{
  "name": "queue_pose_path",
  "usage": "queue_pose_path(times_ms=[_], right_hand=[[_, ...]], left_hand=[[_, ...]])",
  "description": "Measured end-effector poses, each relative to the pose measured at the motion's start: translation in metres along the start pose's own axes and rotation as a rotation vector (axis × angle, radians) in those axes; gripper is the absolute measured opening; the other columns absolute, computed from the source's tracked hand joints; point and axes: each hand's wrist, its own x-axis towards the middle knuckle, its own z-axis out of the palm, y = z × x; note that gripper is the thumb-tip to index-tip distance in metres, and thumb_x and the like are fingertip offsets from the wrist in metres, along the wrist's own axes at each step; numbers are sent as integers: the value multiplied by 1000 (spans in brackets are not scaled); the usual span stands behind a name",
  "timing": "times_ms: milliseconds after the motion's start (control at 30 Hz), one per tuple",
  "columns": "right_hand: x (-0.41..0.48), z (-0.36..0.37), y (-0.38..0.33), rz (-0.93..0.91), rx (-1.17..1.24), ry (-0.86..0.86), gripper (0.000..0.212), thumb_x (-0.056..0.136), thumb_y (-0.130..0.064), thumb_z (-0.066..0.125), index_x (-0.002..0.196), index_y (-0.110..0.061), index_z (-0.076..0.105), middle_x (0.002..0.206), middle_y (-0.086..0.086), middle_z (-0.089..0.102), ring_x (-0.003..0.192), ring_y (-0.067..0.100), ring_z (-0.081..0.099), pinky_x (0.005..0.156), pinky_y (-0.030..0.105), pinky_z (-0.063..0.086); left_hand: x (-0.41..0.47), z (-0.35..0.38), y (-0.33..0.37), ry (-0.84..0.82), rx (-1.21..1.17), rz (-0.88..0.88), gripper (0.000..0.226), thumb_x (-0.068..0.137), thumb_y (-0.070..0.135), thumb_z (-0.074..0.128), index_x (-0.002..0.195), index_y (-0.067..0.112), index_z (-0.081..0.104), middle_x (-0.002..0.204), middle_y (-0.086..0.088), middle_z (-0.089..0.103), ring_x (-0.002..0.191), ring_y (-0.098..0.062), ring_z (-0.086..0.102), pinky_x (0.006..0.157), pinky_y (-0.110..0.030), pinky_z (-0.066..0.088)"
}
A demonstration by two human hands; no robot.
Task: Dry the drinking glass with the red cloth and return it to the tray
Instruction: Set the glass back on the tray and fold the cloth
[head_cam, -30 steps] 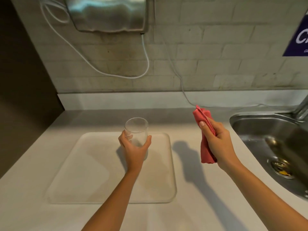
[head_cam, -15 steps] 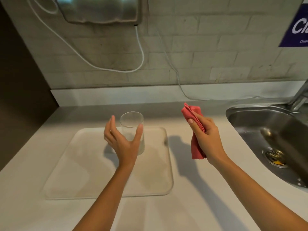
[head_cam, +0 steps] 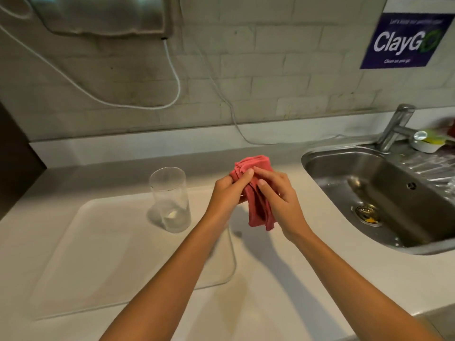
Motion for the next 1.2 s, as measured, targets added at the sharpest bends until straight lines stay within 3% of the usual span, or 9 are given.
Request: queue_pose_path(times_ms=[133,267,400,467,533,633,767,933,1200], right_hand=[[1,-14,7,175,133,69,45,84,-27,66,122,-18,43,110,11,60,98,14,60,81,26,51],[2,-24,13,247,89,-76,22,92,-32,54,100,-16,66,94,0,70,84,4,65,71,16,48],[6,-26,22,179,43,-25,23,95,-32,48,99,-19,67,90,0,71,82,9,66,73,24,52],[8,-26,32,188,-16,0,24,94,-36,50,99,-18,64,90,2,71,83,15,66,75,33,54],[9,-28,43,238,-83,-8,26,93,-39,51,97,-15,59,85,-1,67,78,14,64,72,32,52],[11,-32,64,358,-126,-76,36,93,-46,44,93,-11,56,79,-5,61,71,10,57,63,23,46],[25,-33,86,348,-291,-160,36,97,-39,39,86,-10,56,73,-5,57,67,13,53,54,20,40],[48,-28,108,184,-587,-187,39,98,-36,39,74,-11,57,70,9,60,63,25,52,56,30,35],[56,-26,134,232,-770,-129,37,96,-42,40,107,-11,60,96,14,66,92,32,57,67,37,46]], left_hand=[[4,-1,-3,-113,153,117,11,92,17,56,96,22,65,85,5,68,75,-1,65,74,-23,55],[6,2,-4,-203,218,133,15,96,15,47,107,21,57,90,5,63,73,6,63,67,-18,53],[11,7,-20,-67,259,265,29,94,26,50,113,47,44,105,0,61,91,-14,63,81,-35,53],[9,10,-30,10,274,265,38,94,23,51,109,56,40,100,-2,61,84,-20,64,73,-36,57],[9,12,-42,65,289,232,30,95,12,49,104,40,52,94,5,61,80,-18,62,64,-26,55],[14,14,-61,115,358,79,28,92,7,51,87,28,68,93,9,65,87,-16,60,71,-19,48],[21,10,-73,85,433,-28,33,84,8,65,115,20,63,122,-3,58,106,-17,58,95,-31,49],[39,3,-74,90,594,-12,49,82,-2,64,128,10,54,126,-8,46,109,-13,49,84,-3,41],[59,-1,-92,63,911,18,38,90,9,58,128,6,55,143,-16,36,130,-25,40,96,-8,24]])
